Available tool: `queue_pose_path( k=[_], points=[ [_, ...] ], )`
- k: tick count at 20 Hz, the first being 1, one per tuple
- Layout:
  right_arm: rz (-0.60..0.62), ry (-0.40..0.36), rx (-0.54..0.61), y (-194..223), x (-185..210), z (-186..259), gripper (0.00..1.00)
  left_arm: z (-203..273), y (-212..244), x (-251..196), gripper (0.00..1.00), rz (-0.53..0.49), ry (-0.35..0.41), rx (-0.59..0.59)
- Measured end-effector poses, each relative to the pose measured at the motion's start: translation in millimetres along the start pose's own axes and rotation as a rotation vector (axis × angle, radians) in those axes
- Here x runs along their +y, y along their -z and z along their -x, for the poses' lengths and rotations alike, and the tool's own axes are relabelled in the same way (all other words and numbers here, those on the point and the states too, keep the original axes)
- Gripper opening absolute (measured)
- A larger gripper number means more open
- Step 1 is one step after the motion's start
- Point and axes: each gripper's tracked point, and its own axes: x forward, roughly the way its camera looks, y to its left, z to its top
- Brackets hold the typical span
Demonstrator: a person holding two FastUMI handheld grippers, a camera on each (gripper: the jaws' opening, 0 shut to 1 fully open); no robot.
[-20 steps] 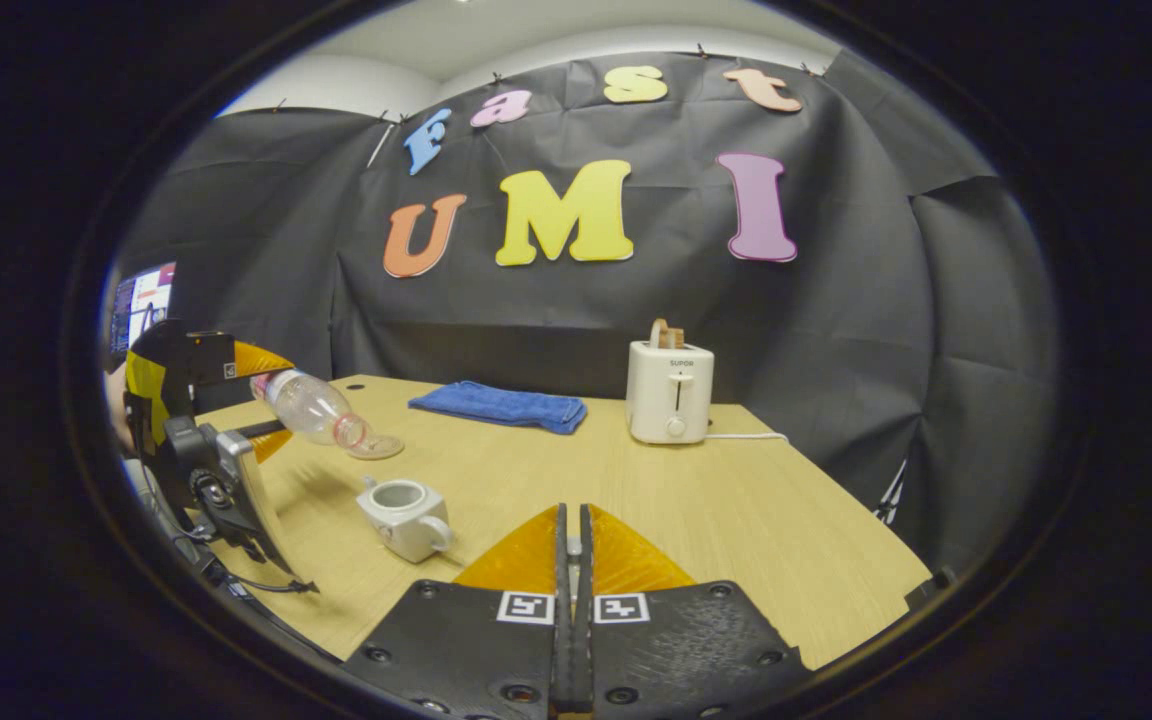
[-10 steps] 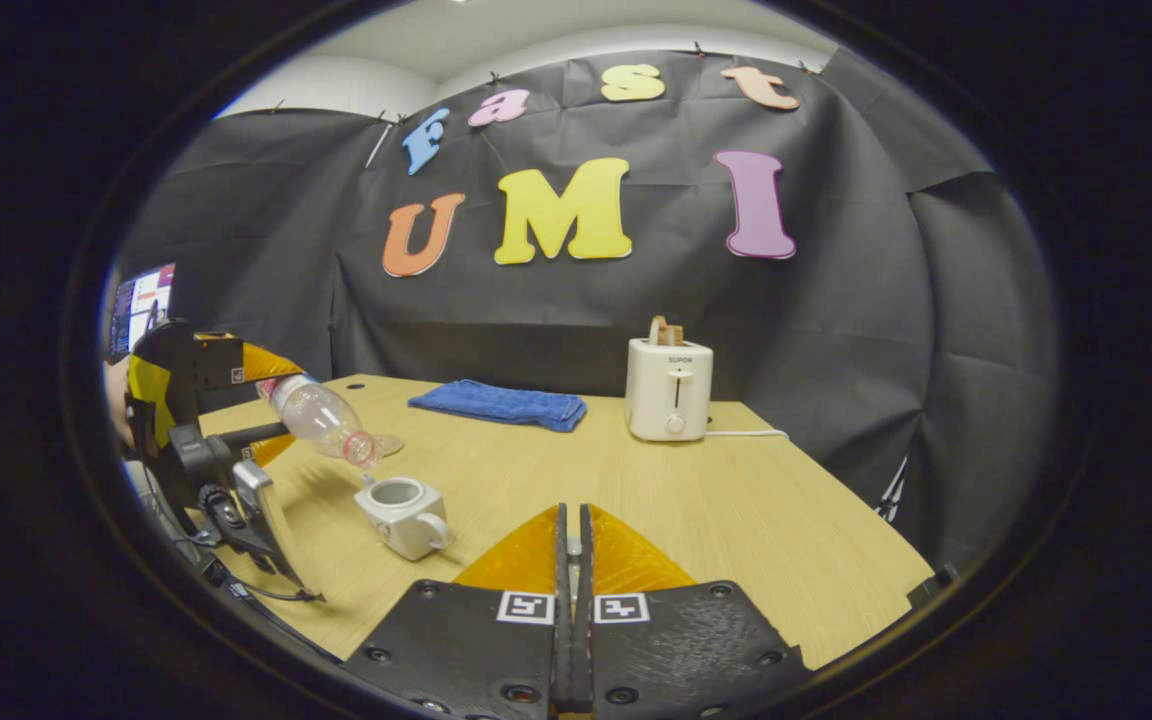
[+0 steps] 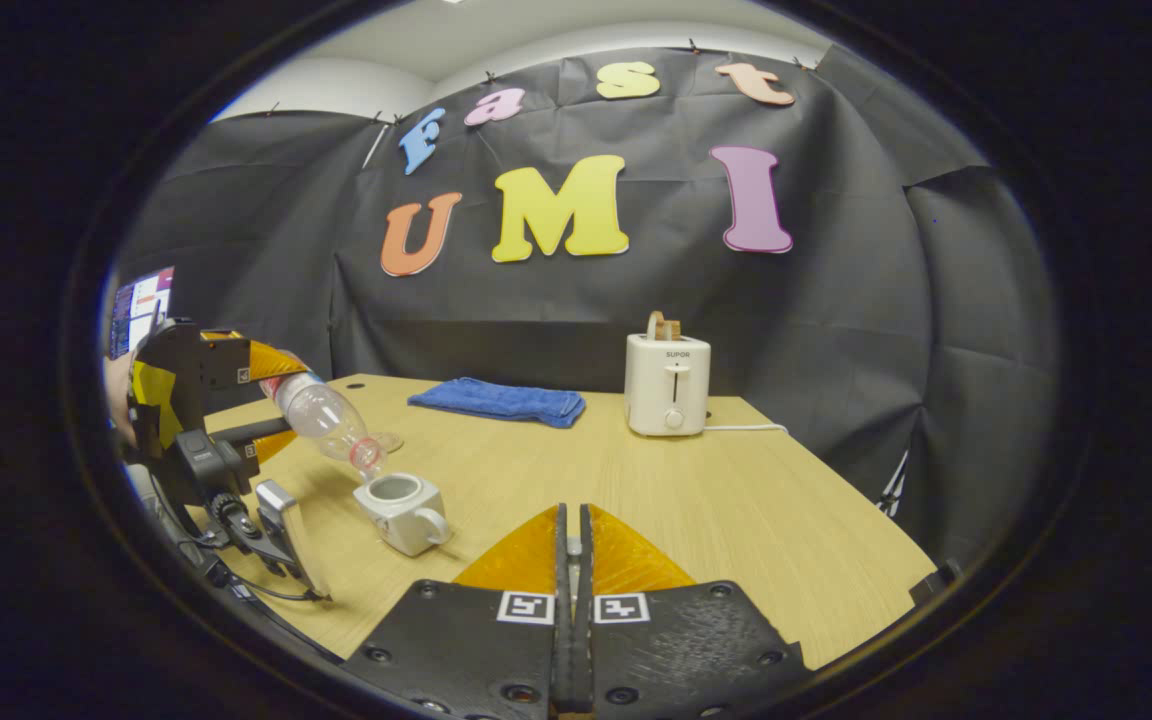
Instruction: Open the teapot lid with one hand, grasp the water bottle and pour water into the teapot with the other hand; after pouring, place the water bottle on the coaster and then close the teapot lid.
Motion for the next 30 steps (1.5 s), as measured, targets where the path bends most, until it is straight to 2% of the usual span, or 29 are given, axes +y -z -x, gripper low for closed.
queue_pose_path(
  k=[5, 7, 14, 20, 23, 24, 30],
  points=[
    [-0.011, -0.005, 0.001, 1.8, -0.5, 1.7, 0.00, 0.9, -1.7, 3.6, 0.72, -0.035, -0.003, -0.001],
    [-0.016, -0.008, 0.003, 3.4, -1.7, 1.7, 0.00, 1.9, -4.4, 17.3, 0.72, -0.114, -0.052, -0.004],
    [-0.032, 0.000, -0.001, 5.6, -8.3, 1.9, 0.00, -3.5, -9.1, 22.1, 0.72, -0.142, -0.043, -0.006],
    [-0.037, -0.003, -0.004, 6.6, -8.7, 2.5, 0.00, -0.9, -8.4, 32.9, 0.72, -0.187, -0.068, 0.003],
    [-0.038, -0.006, -0.006, 6.3, -8.2, 3.1, 0.00, 0.5, -12.0, 38.6, 0.77, -0.208, -0.082, -0.004],
    [-0.039, -0.006, -0.007, 6.1, -8.6, 3.5, 0.00, -0.1, -13.1, 39.6, 0.72, -0.217, -0.085, -0.004],
    [-0.041, -0.009, -0.012, 5.3, -8.2, 5.1, 0.00, 2.8, -14.8, 43.9, 0.72, -0.244, -0.089, -0.001]
  ],
)
